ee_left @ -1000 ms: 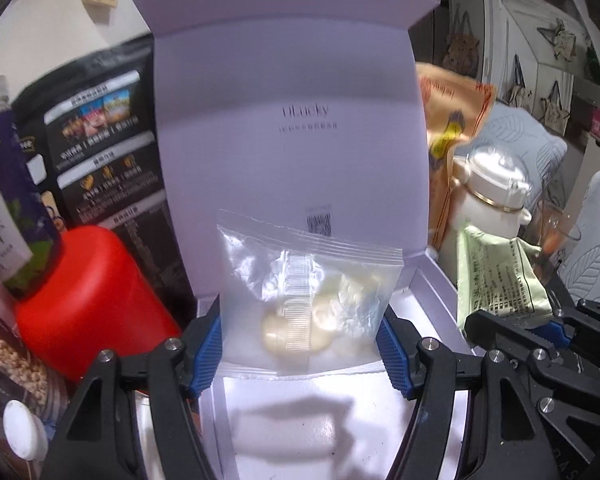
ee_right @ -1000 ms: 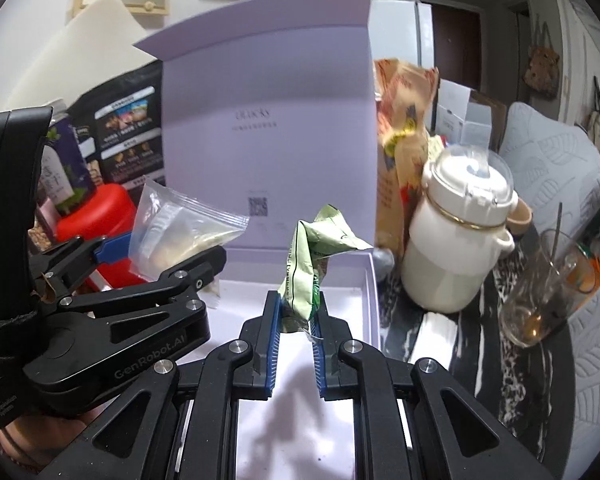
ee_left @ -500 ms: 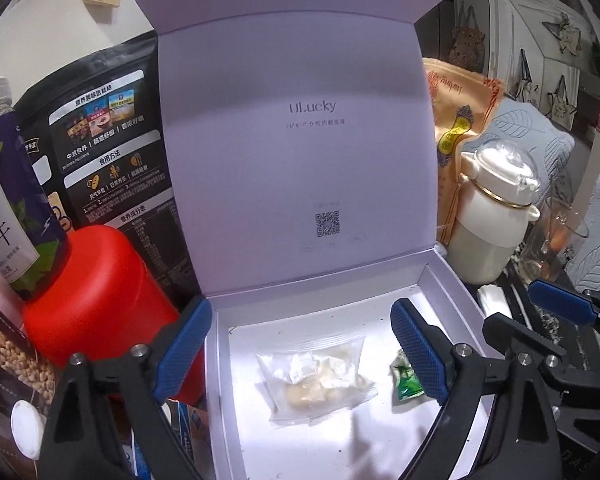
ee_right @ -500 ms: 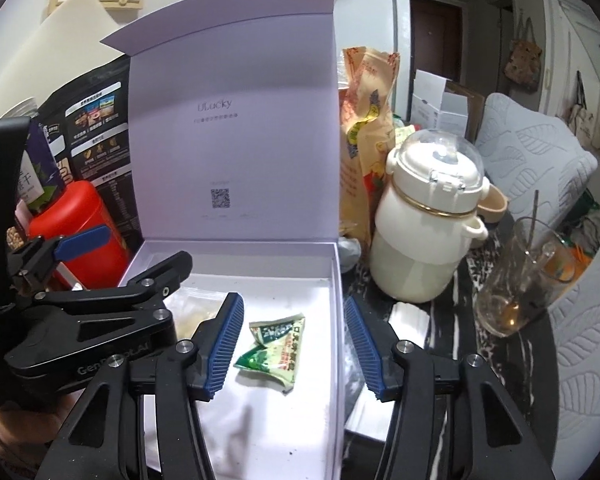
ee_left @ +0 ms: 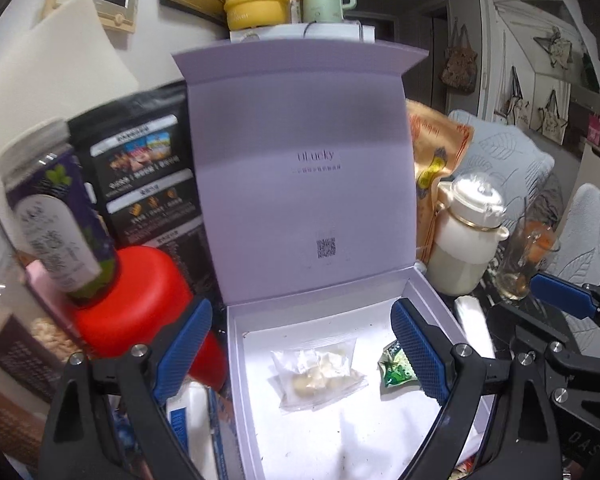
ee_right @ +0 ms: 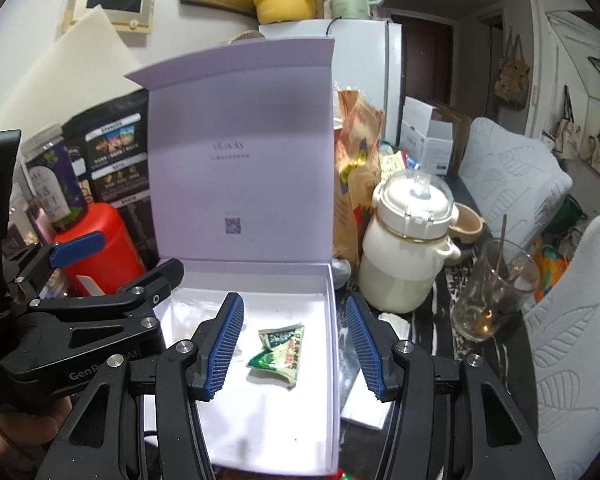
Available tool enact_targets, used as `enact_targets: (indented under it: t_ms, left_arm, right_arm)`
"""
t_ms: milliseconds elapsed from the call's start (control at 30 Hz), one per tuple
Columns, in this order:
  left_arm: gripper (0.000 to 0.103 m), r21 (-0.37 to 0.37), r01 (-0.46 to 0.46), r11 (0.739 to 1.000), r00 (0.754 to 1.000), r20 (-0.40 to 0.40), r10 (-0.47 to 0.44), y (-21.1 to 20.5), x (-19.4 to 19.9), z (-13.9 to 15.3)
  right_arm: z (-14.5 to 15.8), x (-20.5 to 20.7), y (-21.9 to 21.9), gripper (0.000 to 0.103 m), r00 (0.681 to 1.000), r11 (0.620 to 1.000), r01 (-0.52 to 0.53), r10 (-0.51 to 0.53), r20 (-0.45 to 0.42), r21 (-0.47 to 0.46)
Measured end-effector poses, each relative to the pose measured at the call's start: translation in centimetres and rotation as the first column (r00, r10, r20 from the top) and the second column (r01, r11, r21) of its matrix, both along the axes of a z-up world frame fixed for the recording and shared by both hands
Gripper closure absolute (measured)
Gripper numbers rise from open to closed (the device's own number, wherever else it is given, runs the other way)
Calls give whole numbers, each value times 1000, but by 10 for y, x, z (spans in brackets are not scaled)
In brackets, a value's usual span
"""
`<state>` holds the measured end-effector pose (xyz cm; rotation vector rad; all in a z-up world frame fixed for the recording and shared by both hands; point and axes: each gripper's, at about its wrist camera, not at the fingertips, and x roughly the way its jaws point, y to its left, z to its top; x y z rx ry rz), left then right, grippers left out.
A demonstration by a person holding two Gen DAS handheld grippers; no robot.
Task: Organize soft objects
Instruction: 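Open both grippers and withdraw them from the box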
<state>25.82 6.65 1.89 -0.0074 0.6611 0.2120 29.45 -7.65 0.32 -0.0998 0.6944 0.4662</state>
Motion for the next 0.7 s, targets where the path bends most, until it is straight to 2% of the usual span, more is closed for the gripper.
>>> enact_targets:
  t_ms: [400,700]
  left_arm:
    - [11,26,-17,1000,994,109,14,-7,-54,59]
    - [11,59,-19,998,980,201,7,-18,-103,98]
  right_arm:
    - [53,-51,-14,50,995,999,-5,2,99,34]
    - [95,-99,-26,50,983,999,-3,-5,185,47]
